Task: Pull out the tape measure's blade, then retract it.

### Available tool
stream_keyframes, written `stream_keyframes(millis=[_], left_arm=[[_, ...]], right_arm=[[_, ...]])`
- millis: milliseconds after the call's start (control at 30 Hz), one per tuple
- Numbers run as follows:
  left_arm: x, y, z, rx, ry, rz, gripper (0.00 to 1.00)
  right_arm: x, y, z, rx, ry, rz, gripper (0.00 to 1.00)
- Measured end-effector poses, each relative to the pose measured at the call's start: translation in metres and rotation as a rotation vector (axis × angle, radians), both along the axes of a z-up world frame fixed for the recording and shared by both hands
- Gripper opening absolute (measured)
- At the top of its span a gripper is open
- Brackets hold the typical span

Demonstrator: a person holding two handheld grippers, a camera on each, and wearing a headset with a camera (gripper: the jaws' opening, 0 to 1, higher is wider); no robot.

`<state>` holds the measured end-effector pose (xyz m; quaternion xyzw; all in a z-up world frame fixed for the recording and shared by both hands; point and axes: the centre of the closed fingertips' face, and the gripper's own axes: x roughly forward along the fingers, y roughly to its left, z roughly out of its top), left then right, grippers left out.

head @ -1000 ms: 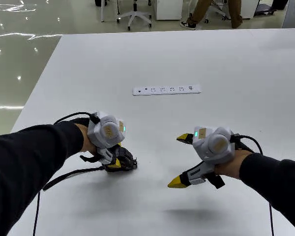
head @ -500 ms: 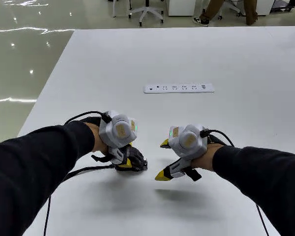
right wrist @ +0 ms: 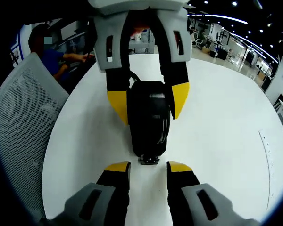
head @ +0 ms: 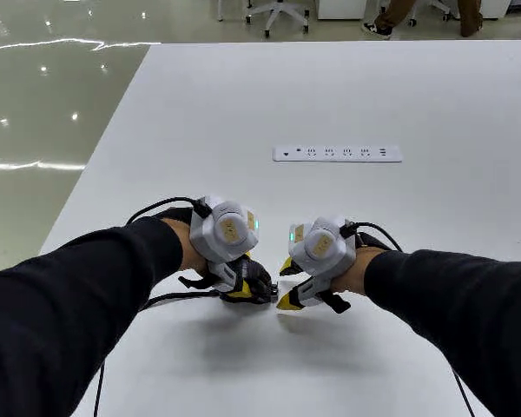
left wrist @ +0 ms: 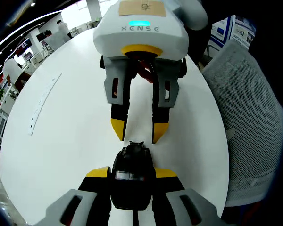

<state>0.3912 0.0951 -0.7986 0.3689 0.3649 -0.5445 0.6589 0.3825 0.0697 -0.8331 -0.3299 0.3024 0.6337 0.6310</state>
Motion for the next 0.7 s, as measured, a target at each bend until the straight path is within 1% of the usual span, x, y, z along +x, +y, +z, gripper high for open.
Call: stream_keyframes(millis=[67,200,233,267,300,333,367,400,433,600,700], left_arm=[[0.0004,0.0007,0.0006,-0.013,0.006,0.006,0.29],[0.0007,0.0002,0.0004,-0.013,0.014,0.005,0.29],[0.0005,0.0002,0.0004,-0.013,0.015,0.006,0.29],[0.0004,0.0002,0.0003,-0.014,0.015,0.006,0.29],[0.0004,0.0003,0.0003,-0.014,0.015,0.005,0.29],[0.0000,0.0004,0.0005,-0.016,0.015,0.003,0.29],[0.0001,0.0006,0.0007,-0.018,0.013,0.004,0.29],[0.0000,0.0010,0.0010,-0.020,0.013,0.004,0.29],[0.0004,0.0015,0.0012,-0.026,0.016,0.006,0.29],[0.0007,0.0014,0.0009,-0.031,0.022,0.009,0.29],[-0.0006,0.0018,0.0012,-0.029,0.024,0.006,0.29]], right_arm=[[0.0003,0.0024,-0.0007,0.003,-0.001,0.004,0.20],[0.0017,0.0105,-0.0014,0.010,-0.008,0.014,0.17],[0.0008,0.0106,-0.0026,0.002,-0.007,0.021,0.16],[0.0017,0.0101,-0.0049,-0.008,-0.017,0.029,0.16],[0.0012,0.0089,-0.0063,-0.013,-0.018,0.034,0.13],[0.0044,0.0109,-0.0047,0.001,-0.029,0.019,0.11],[0.0031,0.0092,-0.0025,-0.002,0.009,0.004,0.11],[0.0041,0.0086,-0.0016,-0.004,0.004,0.011,0.10],[0.0030,0.0085,-0.0010,-0.009,-0.014,0.031,0.10],[0.0033,0.0080,-0.0033,-0.023,-0.025,0.034,0.09],[0.0037,0.0044,-0.0029,-0.026,-0.042,0.048,0.08]])
